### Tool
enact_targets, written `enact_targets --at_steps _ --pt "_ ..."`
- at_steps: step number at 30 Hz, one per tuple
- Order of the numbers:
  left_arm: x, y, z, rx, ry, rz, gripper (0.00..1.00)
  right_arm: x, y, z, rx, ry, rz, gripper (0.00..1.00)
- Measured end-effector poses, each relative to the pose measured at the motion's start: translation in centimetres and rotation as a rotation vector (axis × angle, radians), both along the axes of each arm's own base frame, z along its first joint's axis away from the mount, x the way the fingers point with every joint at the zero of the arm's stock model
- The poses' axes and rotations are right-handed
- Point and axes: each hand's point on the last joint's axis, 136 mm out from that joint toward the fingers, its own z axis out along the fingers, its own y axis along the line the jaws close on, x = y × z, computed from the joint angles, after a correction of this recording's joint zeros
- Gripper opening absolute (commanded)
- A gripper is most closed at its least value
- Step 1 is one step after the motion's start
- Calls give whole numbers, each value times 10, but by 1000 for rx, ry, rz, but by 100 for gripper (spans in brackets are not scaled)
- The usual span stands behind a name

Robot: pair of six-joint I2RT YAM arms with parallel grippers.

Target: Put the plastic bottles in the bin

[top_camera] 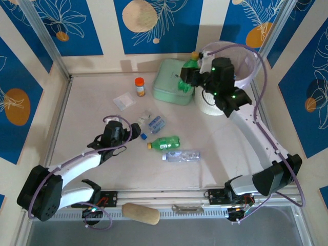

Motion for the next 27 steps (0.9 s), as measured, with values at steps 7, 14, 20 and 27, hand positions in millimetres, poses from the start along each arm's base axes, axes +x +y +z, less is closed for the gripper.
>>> enact_targets --at_steps 7,14,20,27 --pt "-2 -8 -9 -22 37 -34 100 24 -75 45 -4 -114 -178 53" --pt "-3 -13 -9 -42 41 -52 100 59 -135 50 -20 -121 -344 53" --pt "-3 -13 -9 -52 46 -43 100 95 -156 16 -21 -23 -396 53" --pt "-3 -13 5 -70 7 -44 100 129 -155 -46 -10 156 -385 54"
